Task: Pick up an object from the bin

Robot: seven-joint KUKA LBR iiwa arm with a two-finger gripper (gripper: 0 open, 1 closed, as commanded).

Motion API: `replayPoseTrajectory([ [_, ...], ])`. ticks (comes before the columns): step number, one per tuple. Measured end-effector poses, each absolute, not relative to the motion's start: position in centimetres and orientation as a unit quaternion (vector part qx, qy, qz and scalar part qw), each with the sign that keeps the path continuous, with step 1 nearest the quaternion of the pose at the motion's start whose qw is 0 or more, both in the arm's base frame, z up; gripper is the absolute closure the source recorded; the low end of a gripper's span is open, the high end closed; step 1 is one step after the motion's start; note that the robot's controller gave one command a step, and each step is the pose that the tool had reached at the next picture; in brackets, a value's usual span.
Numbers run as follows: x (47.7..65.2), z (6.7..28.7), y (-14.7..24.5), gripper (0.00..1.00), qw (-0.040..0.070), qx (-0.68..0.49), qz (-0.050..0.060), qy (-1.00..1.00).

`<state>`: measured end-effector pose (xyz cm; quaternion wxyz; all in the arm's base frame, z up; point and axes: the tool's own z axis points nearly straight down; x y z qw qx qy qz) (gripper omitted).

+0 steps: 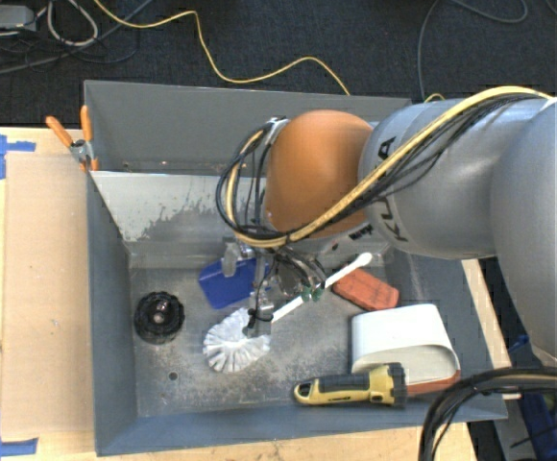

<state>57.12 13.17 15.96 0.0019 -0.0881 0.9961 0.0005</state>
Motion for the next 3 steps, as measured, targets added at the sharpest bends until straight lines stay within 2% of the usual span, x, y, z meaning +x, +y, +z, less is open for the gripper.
replayPoseTrajectory([
  [1,53.8,12.5,13.1,0.0,-0.007,-0.084,-0.001,0.996],
  [2,50.9,6.8,11.0,0.0,0.001,-0.195,0.0,0.981],
  [3,52.3,6.9,10.3,1.0,0.0,-0.122,0.0,0.993],
])
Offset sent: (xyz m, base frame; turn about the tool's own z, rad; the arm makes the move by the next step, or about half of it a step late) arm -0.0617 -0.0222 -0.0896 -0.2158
